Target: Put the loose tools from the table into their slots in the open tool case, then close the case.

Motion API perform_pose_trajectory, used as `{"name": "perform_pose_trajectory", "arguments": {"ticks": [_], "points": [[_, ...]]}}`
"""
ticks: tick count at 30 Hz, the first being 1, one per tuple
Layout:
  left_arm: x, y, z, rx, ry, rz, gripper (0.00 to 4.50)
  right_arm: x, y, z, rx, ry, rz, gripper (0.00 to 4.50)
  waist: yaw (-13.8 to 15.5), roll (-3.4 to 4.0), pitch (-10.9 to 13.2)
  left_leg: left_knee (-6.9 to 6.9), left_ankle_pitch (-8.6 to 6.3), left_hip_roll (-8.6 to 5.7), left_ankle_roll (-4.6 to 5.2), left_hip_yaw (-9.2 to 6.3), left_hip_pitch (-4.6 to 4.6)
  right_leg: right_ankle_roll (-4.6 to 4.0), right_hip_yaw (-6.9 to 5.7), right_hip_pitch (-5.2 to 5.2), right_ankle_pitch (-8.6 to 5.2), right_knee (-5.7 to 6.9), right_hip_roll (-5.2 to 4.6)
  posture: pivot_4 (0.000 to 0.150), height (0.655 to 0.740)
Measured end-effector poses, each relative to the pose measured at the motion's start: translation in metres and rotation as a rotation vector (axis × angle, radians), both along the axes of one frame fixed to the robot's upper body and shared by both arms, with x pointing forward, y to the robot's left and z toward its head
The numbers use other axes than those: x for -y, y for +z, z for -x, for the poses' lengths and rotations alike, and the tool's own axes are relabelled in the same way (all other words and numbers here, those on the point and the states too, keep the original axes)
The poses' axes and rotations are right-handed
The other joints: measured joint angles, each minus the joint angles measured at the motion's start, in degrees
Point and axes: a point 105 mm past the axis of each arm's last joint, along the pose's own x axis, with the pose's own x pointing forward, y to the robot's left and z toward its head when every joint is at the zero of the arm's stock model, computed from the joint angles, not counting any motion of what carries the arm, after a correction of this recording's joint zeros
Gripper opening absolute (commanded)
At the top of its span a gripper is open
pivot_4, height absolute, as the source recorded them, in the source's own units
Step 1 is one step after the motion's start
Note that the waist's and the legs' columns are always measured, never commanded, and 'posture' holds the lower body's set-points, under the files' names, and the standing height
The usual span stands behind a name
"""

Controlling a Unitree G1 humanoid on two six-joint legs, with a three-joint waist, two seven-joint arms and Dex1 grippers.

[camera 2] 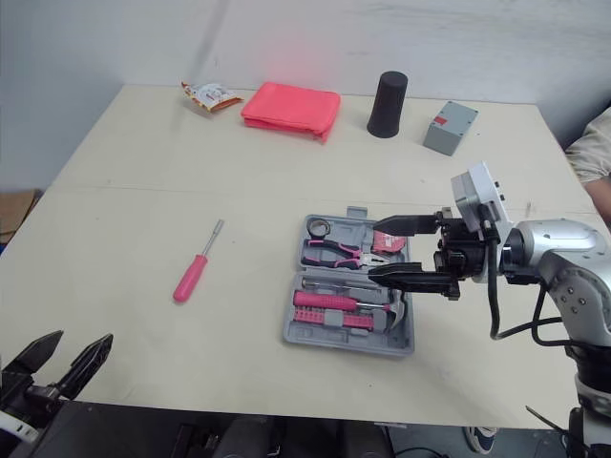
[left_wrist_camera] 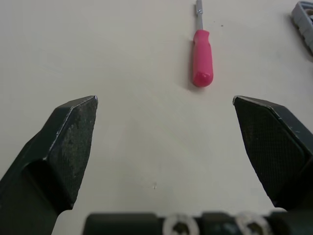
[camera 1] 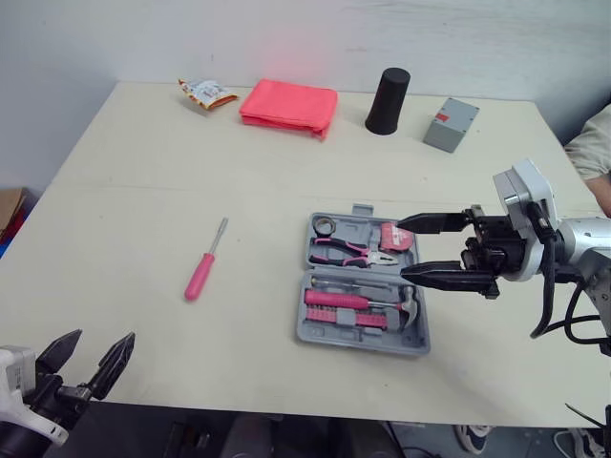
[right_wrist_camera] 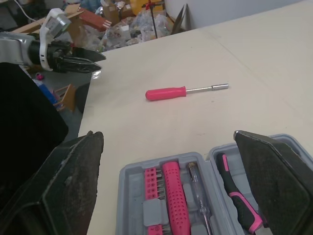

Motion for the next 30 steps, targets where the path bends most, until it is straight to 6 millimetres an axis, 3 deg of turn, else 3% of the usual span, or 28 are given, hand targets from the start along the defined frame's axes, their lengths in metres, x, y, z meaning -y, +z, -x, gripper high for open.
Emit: {"name": "perform_pose_trajectory", "arguments": {"ticks": [3, 8, 12, 15, 19, 22, 29, 30], "points": [[0.011, 0.001, -0.015, -0.007, -0.048, -0.013, 4.50, -0.002, 0.000, -0.002, 0.013, 0.002, 0.008, 4.44, -0.3, 0.00, 0.0, -0.04, 0.00, 0.02, -0.02, -0.01, -0.01, 0.00, 0.01, -0.04, 0.00, 0.01, 0.07, 0.150, 0.7361], [0.025, 0.007, -0.060, -0.075, -0.133, -0.121, 4.50, -0.002, -0.014, 0.003, -0.020, 0.002, 0.026, 4.44, -0.2, 0.02, 0.0, -0.04, 0.04, 0.01, -0.08, 0.01, -0.03, 0.00, 0.03, -0.10, 0.00, 0.13, 0.06, 0.150, 0.7361], [0.031, 0.009, -0.095, -0.128, -0.113, -0.086, 4.50, -0.002, -0.021, 0.010, -0.026, -0.006, 0.042, 4.44, -0.3, 0.01, 0.0, 0.02, 0.11, 0.02, -0.21, 0.06, -0.04, 0.03, 0.05, -0.17, 0.02, 0.26, 0.06, 0.150, 0.7361], [0.036, 0.000, -0.118, -0.209, -0.096, -0.082, 4.50, -0.006, -0.023, 0.017, -0.007, -0.010, 0.054, 4.44, -0.3, 0.01, 0.0, 0.01, 0.17, 0.04, -0.31, 0.05, -0.03, 0.03, 0.05, -0.17, 0.02, 0.27, 0.10, 0.150, 0.7361], [0.045, -0.017, -0.130, -0.295, -0.122, -0.107, 4.50, -0.008, -0.025, 0.022, 0.001, -0.024, 0.059, 4.44, -0.2, 0.00, 0.0, 0.00, 0.21, 0.03, -0.39, 0.10, -0.05, 0.04, 0.09, -0.22, 0.02, 0.52, 0.09, 0.150, 0.7361], [0.042, -0.018, -0.138, -0.314, -0.104, -0.126, 3.68, -0.009, -0.026, 0.026, 0.011, -0.030, 0.059, 4.50, -0.2, 0.00, 0.0, 0.01, 0.22, 0.03, -0.40, 0.10, -0.03, 0.04, 0.09, -0.20, 0.02, 0.53, 0.08, 0.150, 0.7361], [0.046, -0.018, -0.140, -0.317, -0.147, -0.182, 0.57, -0.011, -0.033, 0.031, -0.005, -0.049, 0.065, 4.50, -0.2, 0.00, 0.0, -0.01, 0.23, 0.02, -0.41, 0.10, -0.04, 0.04, 0.08, -0.20, 0.02, 0.52, 0.07, 0.150, 0.7361], [0.046, -0.018, -0.140, -0.315, -0.157, -0.197, 0.55, -0.011, -0.034, 0.031, -0.007, -0.051, 0.065, 4.50, -0.2, 0.00, 0.0, -0.01, 0.22, 0.02, -0.41, 0.10, -0.04, 0.04, 0.09, -0.20, 0.02, 0.51, 0.07, 0.150, 0.7361]]}}
